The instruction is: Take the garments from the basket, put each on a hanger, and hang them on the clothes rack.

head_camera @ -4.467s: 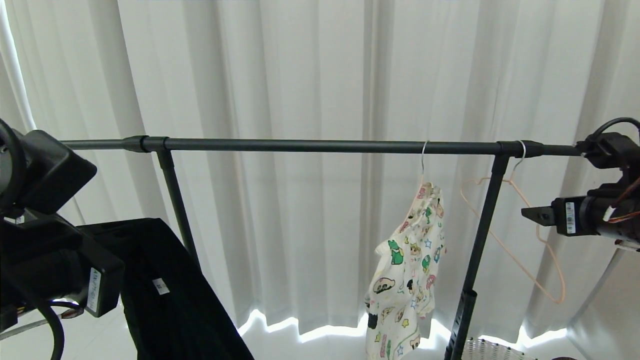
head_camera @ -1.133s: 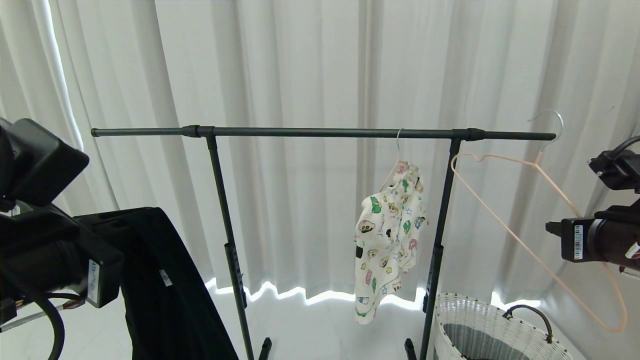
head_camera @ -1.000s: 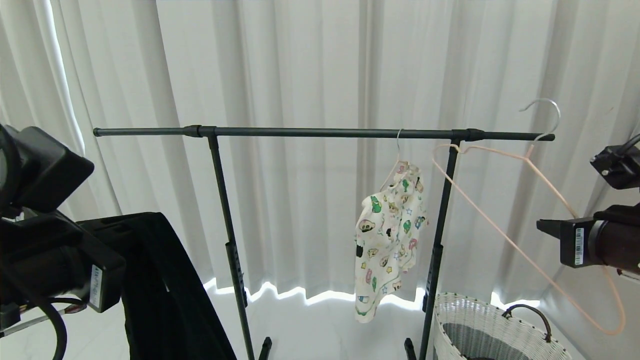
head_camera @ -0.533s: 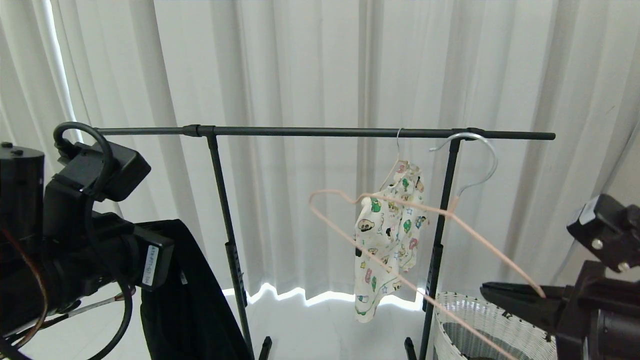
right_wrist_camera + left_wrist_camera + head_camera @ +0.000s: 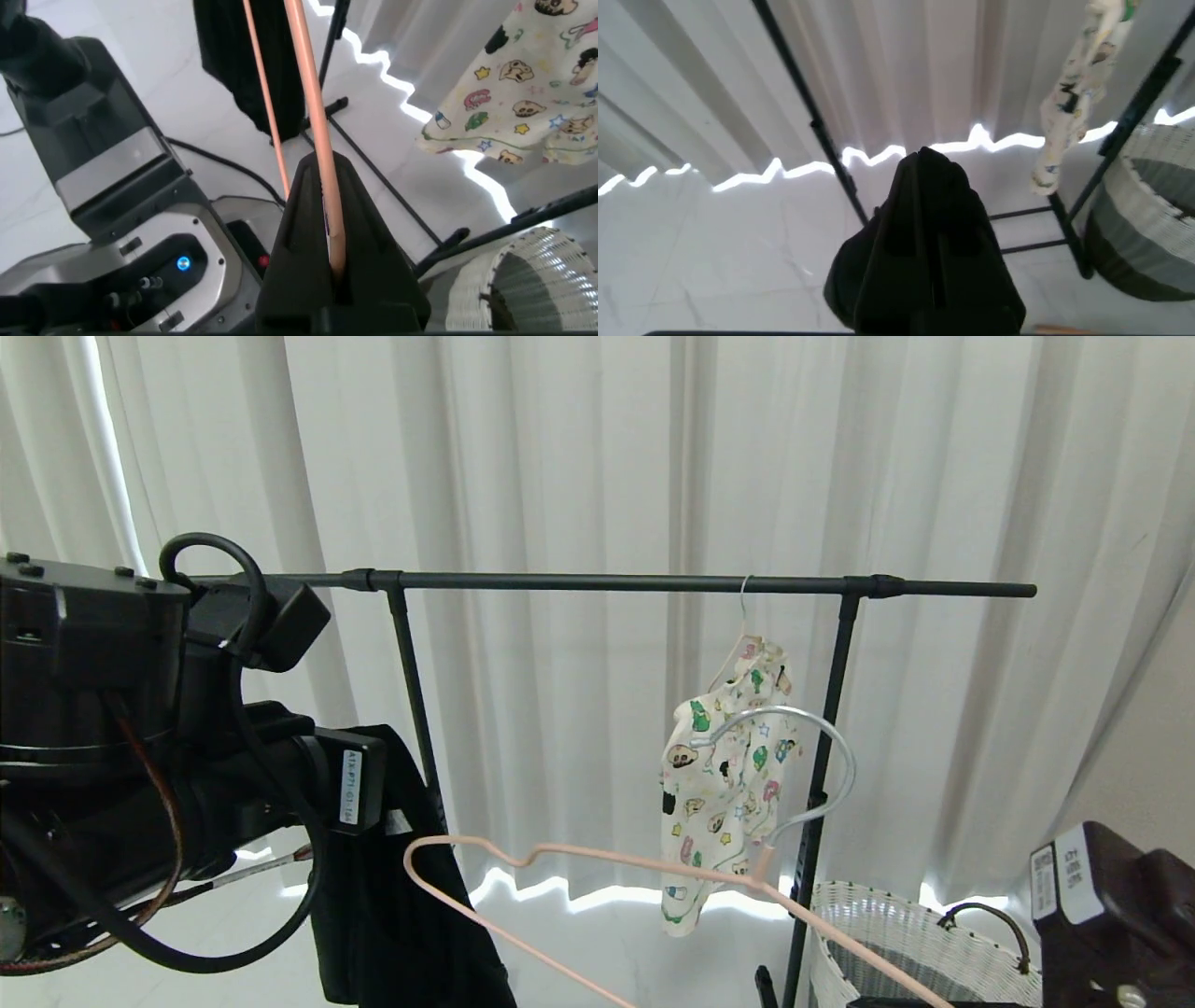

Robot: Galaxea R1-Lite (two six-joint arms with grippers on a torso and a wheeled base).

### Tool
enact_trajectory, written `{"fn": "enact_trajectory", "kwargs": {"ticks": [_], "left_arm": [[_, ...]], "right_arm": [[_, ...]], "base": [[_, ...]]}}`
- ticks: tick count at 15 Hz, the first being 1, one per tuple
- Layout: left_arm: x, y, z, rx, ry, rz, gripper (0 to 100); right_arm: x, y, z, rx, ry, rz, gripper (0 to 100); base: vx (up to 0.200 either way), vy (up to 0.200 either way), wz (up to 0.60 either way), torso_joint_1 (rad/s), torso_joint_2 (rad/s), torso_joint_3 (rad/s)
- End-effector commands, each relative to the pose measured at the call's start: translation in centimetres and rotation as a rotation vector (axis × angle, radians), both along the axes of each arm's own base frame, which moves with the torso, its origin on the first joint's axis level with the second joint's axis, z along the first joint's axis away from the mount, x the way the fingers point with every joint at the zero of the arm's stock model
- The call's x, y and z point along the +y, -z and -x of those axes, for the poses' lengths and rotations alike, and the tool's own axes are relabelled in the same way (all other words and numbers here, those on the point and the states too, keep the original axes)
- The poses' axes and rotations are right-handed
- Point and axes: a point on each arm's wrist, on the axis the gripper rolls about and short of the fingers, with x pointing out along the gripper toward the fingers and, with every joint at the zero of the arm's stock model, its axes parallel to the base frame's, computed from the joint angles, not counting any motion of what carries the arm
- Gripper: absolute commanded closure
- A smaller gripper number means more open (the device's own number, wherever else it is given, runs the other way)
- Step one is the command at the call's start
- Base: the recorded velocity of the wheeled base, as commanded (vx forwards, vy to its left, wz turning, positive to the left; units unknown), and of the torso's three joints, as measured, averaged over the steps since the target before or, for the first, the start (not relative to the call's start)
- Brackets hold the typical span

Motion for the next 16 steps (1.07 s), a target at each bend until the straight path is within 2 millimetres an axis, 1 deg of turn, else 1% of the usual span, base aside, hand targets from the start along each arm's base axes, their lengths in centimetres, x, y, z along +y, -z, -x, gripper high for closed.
{"fn": "enact_trajectory", "kwargs": {"ticks": [1, 5, 9, 13, 16], "left_arm": [[-0.3, 0.0, 0.1, -0.001, 0.017, 0.001, 100], [-0.3, 0.0, 0.2, -0.001, 0.017, 0.003, 100], [-0.7, -0.1, 0.4, -0.005, 0.035, 0.006, 100], [-0.7, -0.2, 0.6, -0.008, 0.04, 0.009, 100], [-0.6, -0.4, 0.8, -0.014, 0.038, 0.019, 100]], "right_arm": [[0.9, 0.4, -0.3, 0.012, 0.002, 0.013, 100], [1.1, 0.3, -0.4, 0.01, 0.004, 0.002, 100], [2.9, 0.0, -1.0, 0.018, 0.013, -0.049, 100], [3.7, 0.3, -1.4, 0.018, 0.02, -0.054, 100], [4.4, 0.8, -2.5, 0.016, 0.061, -0.051, 100]], "base": [[0.0, 0.0, 0.0, 0.0, 0.0, 0.0], [0.0, 0.0, 0.0, 0.0, 0.0, 0.0], [0.0, 0.0, 0.0, 0.0, 0.0, 0.0], [0.0, 0.0, 0.0, 0.0, 0.0, 0.0], [0.0, 0.0, 0.0, 0.0, 0.0, 0.0]]}}
